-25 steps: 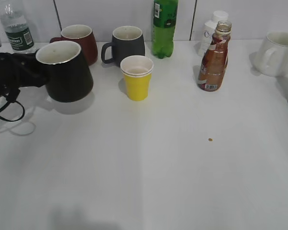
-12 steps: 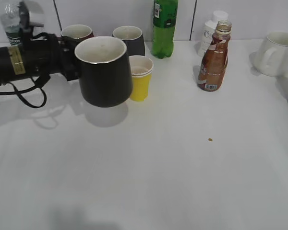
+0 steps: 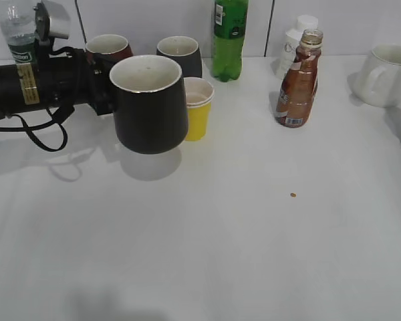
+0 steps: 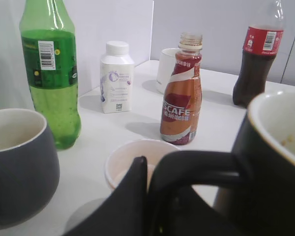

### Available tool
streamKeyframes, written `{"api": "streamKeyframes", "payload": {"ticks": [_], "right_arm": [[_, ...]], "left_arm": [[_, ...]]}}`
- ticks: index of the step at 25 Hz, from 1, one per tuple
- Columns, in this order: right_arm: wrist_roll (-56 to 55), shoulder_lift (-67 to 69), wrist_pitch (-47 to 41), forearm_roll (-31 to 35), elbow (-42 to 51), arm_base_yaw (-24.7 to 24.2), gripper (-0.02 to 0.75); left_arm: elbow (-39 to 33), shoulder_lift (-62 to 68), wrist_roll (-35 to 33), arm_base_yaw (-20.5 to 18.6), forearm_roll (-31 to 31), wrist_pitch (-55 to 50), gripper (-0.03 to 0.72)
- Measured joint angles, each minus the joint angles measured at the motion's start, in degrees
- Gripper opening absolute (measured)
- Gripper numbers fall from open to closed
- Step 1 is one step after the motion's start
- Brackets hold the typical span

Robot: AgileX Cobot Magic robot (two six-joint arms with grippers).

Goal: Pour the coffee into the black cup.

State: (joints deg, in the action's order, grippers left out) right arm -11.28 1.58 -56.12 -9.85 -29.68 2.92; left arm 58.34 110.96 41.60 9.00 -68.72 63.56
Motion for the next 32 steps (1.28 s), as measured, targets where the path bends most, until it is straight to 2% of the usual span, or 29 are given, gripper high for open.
{"api": "streamKeyframes", "payload": {"ticks": [10, 15, 17, 22, 28, 30, 32], "right_arm": [[3.0, 26.4, 50.0, 1.1, -0.4, 0.0, 0.482], [2.7, 39.7, 72.2, -3.4, 1.3, 0.0, 0.482], [0.9, 45.8, 77.2, -5.6, 2.2, 0.0, 0.482], [-7.6, 57.8, 83.3, -8.6, 2.5, 0.0, 0.482], [-11.9, 72.0, 96.0, -23.8, 2.5, 0.0, 0.487], [-13.7, 76.9, 99.6, -25.3, 2.5, 0.0, 0.526], [-14.7, 81.1, 102.1, -25.7, 2.5, 0.0, 0.603]], "left_arm": [[0.0, 0.0, 0.0, 0.0, 0.0, -0.1, 0.040], [0.0, 0.0, 0.0, 0.0, 0.0, -0.1, 0.040], [0.0, 0.0, 0.0, 0.0, 0.0, -0.1, 0.040], [0.1, 0.0, 0.0, 0.0, 0.1, -0.2, 0.039], [0.1, 0.0, 0.0, 0.0, 0.1, -0.2, 0.039], [0.1, 0.0, 0.0, 0.0, 0.1, -0.2, 0.039], [0.1, 0.0, 0.0, 0.0, 0.1, -0.2, 0.039]]}}
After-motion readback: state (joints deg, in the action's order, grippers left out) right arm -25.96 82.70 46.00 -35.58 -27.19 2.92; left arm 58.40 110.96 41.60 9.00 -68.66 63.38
